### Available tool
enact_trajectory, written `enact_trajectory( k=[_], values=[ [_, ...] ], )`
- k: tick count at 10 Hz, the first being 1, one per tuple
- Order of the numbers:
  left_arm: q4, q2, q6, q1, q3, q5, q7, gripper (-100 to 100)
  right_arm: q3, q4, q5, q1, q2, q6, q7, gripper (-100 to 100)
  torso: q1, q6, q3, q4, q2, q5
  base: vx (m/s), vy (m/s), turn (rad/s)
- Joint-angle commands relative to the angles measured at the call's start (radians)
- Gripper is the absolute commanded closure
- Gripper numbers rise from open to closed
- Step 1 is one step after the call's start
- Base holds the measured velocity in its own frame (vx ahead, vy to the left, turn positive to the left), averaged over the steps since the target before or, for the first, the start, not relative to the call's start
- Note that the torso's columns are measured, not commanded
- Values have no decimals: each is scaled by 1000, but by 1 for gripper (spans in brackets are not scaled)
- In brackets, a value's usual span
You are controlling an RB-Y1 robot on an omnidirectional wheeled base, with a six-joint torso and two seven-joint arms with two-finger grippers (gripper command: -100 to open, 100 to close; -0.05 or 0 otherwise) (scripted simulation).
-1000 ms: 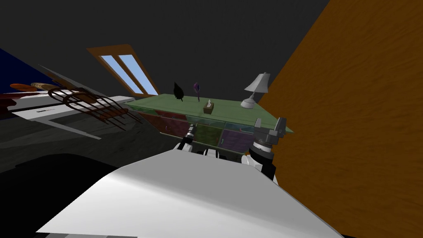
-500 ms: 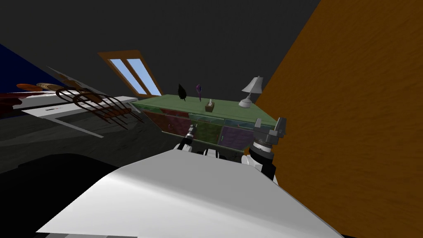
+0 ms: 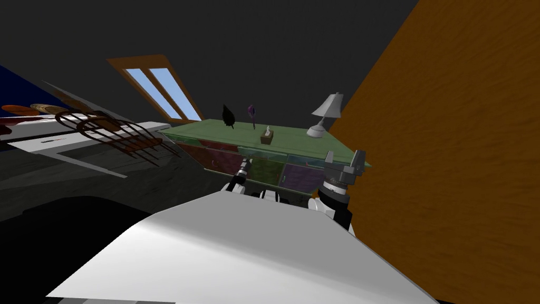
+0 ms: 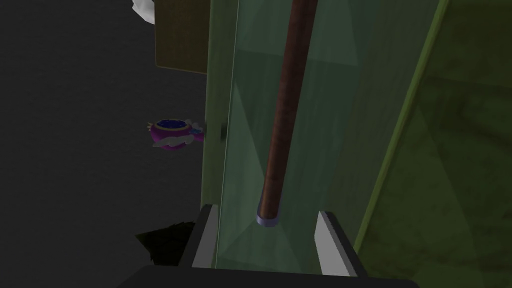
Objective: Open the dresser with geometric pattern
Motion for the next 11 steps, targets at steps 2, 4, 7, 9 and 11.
enact_trajectory(
  k=[2, 4, 7, 9, 11],
  values=[
    [-33, 10, 4, 27, -10, 0, 4, 100, 0, 0, 0, 0, 0, 0, 0, 0, 1, 0, 2, 1, 4, 0, -178, 13, 22],
    [-36, 11, 5, 29, -11, 1, 5, 100, 0, 0, 0, 0, 0, 0, 0, 0, 3, 0, -3, -1, -4, 1, -152, 29, 9],
    [-31, 9, 33, 17, -6, 3, 6, -100, 0, 0, 0, 0, 0, 0, 0, 0, -1, 0, -11, -5, -17, 0, 122, -5, -25],
    [-28, 8, 53, 8, -2, 5, 7, -100, 0, 0, 0, 1, 0, 0, 0, 0, 1, 0, -5, -2, -8, 0, 196, 9, -26],
    [22, 12, 27, -41, 17, 16, 3, -100, 0, 0, 0, 0, 0, 0, 0, 0, 1, 0, 0, 0, 1, 0, 24, 3, -9]
  ],
)
